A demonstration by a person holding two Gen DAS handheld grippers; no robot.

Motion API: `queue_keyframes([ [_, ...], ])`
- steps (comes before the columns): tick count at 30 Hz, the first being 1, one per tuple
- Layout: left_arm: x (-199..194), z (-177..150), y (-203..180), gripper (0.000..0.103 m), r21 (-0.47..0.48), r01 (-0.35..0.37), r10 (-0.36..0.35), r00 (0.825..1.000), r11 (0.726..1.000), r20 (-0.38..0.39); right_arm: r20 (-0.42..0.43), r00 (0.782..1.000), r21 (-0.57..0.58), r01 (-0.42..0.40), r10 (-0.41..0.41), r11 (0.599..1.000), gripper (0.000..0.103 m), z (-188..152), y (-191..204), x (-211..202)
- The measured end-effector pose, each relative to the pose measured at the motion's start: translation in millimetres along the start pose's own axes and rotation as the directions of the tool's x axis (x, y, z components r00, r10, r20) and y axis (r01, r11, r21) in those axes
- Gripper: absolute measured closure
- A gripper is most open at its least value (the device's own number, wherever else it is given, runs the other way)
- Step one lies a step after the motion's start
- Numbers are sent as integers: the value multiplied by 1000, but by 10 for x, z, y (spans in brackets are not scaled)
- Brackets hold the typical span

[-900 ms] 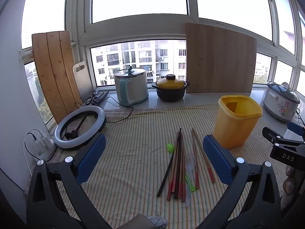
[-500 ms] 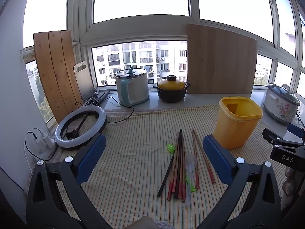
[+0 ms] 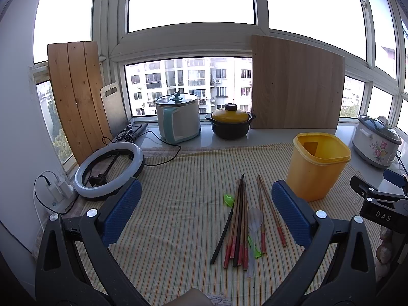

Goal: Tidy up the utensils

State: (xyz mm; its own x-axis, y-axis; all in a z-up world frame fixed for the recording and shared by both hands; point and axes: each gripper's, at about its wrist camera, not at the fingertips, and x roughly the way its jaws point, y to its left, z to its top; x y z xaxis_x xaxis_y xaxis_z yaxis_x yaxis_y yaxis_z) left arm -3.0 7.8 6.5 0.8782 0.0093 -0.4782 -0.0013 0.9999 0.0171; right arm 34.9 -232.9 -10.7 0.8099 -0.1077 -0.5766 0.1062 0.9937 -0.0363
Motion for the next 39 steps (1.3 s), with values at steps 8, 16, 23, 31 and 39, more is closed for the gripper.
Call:
queue_keyframes([
  [8,-24,7,1,0,0,2,-2,1000,1000,-2,0,1000,-1,0,0,1000,0,0,1,5],
  [16,-1,-4,1,0,0,0,0,1000,1000,0,0,1000,-1,0,0,1000,0,-4,7,11],
  [23,-1,2,1,0,-1,-1,1,1000,1000,0,-2,1000,-1,-1,1,1000,0,-1,-3,14],
  [31,-11,1,3,0,0,-1,1,1000,1000,0,-5,1000,-2,-3,3,1000,0,-26,21,17],
  [39,-7,2,-4,0,-1,0,0,1000,1000,-1,-7,1000,-1,-4,4,1000,0,-24,19,21],
])
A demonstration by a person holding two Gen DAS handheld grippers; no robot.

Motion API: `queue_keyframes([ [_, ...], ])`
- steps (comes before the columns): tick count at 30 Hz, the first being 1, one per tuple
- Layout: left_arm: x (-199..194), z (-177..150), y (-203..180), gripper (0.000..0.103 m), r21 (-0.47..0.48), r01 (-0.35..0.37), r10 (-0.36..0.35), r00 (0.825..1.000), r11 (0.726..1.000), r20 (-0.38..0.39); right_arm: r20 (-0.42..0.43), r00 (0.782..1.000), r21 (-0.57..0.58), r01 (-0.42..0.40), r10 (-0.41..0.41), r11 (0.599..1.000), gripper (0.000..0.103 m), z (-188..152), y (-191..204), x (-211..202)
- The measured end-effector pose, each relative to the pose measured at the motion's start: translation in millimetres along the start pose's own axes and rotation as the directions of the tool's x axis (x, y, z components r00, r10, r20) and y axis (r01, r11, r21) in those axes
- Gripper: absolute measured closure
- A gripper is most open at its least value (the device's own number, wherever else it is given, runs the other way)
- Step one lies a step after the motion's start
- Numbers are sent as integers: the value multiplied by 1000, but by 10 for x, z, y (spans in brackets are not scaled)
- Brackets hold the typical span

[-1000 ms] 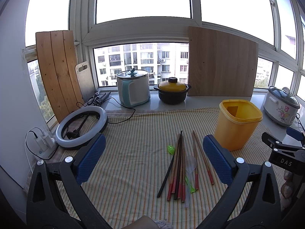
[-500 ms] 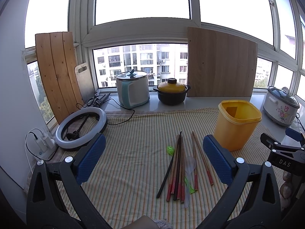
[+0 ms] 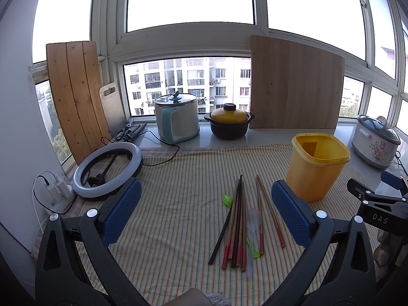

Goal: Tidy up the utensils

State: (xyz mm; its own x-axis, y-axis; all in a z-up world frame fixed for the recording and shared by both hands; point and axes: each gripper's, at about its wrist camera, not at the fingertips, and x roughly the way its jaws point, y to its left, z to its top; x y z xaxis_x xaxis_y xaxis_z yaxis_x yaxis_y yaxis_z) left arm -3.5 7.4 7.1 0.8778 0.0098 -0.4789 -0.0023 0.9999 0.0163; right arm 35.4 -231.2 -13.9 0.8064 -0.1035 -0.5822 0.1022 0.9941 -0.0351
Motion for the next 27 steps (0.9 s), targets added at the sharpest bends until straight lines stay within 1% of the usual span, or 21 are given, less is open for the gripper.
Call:
queue_keyframes([
  [16,-2,-10,-14,0,1,0,0,1000,1000,-3,-9,1000,1,-5,5,1000,0,-26,9,60],
  [27,89,-49,-81,0,-2,6,-6,999,1000,-33,-33,999,-4,-16,16,1000,0,-31,31,123],
])
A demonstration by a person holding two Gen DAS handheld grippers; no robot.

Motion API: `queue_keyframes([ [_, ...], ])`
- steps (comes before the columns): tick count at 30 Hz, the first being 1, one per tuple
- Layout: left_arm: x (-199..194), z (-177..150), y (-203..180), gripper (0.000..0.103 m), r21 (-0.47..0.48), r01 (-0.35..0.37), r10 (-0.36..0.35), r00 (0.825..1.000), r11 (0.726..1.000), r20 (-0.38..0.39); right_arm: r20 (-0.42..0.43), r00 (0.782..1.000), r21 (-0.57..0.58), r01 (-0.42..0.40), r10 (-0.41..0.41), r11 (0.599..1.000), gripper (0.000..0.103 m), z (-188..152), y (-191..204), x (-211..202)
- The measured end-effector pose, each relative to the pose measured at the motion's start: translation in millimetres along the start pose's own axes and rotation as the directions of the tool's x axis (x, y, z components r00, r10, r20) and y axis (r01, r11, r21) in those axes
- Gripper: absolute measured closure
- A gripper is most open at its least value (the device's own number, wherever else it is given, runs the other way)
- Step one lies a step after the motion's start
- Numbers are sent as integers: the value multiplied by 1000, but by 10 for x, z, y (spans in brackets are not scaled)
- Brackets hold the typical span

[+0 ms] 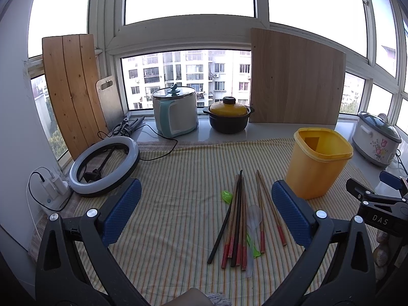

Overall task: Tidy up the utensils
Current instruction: 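Lower both tools toward the chopstick pile on the striped cloth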

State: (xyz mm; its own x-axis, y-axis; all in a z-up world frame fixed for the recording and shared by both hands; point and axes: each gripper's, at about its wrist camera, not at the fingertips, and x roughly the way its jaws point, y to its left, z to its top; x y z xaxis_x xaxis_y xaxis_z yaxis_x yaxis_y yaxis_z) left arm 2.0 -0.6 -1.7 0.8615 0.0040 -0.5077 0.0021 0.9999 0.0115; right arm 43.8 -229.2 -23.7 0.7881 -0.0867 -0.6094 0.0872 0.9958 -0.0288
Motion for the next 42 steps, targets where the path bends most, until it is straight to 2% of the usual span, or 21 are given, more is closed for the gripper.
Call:
queue_keyframes([
  [12,252,-17,222,0,-3,-26,26,999,1000,-48,-30,998,-60,-56,55,997,0,-57,90,130],
  [15,400,-63,298,0,10,-22,23,996,1000,-87,-64,996,-70,-71,66,995,0,-107,128,221],
  [22,807,-210,420,0,33,37,-30,981,999,-193,-147,983,-89,-127,113,988,0,-171,269,439],
  [24,911,-251,415,5,39,57,-47,974,998,-223,-166,978,-97,-141,124,985,3,-184,314,507],
  [29,1163,-333,379,25,26,154,-139,942,988,-307,-238,954,-96,-210,182,973,21,-232,439,699],
  [30,1216,-357,358,28,20,175,-159,932,984,-326,-251,948,-90,-226,197,970,24,-248,463,741],
  [32,1319,-388,324,43,11,201,-184,915,979,-358,-272,938,-84,-245,214,966,28,-280,504,814],
  [35,1445,-442,268,54,-6,253,-234,887,967,-399,-310,924,-83,-261,224,962,42,-315,563,942],
  [39,1554,-511,151,59,9,301,-265,854,954,-448,-357,895,-51,-304,267,951,54,-352,602,1082],
  [42,1652,-560,126,72,6,327,-284,829,945,-482,-373,887,-51,-312,271,949,63,-354,650,1158],
])
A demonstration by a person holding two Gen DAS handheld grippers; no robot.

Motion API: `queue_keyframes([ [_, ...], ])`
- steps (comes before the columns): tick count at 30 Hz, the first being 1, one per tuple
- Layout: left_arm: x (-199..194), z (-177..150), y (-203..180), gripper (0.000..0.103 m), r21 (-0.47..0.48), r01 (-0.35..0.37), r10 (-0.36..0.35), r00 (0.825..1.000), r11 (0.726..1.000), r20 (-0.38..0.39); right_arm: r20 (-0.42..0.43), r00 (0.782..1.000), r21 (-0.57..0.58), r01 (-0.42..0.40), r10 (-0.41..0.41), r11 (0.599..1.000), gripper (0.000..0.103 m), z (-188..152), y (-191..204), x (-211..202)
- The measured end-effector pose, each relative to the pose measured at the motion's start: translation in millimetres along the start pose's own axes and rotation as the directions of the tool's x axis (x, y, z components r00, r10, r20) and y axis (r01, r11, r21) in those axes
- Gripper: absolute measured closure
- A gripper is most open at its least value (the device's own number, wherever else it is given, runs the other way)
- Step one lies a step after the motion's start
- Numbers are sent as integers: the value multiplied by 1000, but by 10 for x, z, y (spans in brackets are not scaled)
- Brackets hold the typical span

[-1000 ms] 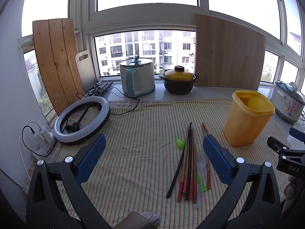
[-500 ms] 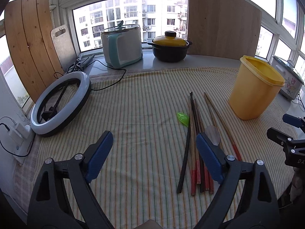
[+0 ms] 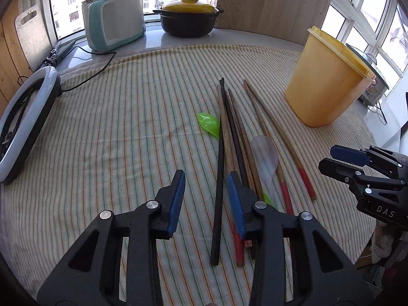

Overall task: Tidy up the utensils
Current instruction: 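Lower both tools toward the chopstick pile on the striped cloth, then close the left tool on the black chopstick while the right tool closes on a wooden chopstick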

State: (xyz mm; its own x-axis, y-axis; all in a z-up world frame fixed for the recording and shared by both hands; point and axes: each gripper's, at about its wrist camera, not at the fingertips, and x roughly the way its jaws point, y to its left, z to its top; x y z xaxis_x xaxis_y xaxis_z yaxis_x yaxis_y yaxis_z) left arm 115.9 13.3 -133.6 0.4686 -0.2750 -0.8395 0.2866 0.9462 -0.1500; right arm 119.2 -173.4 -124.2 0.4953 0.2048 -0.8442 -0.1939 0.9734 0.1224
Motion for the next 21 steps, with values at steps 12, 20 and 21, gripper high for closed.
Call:
queue_keyframes([
  [12,233,92,-10,90,28,52,-50,996,998,-72,-65,998,-54,0,-4,999,73,111,166,293],
  [20,343,186,-40,91,50,66,-60,993,997,-104,-102,995,-33,6,-9,999,76,132,106,436],
  [21,369,205,-35,91,45,71,-66,992,996,-110,-104,995,-33,6,-10,999,76,134,102,443],
])
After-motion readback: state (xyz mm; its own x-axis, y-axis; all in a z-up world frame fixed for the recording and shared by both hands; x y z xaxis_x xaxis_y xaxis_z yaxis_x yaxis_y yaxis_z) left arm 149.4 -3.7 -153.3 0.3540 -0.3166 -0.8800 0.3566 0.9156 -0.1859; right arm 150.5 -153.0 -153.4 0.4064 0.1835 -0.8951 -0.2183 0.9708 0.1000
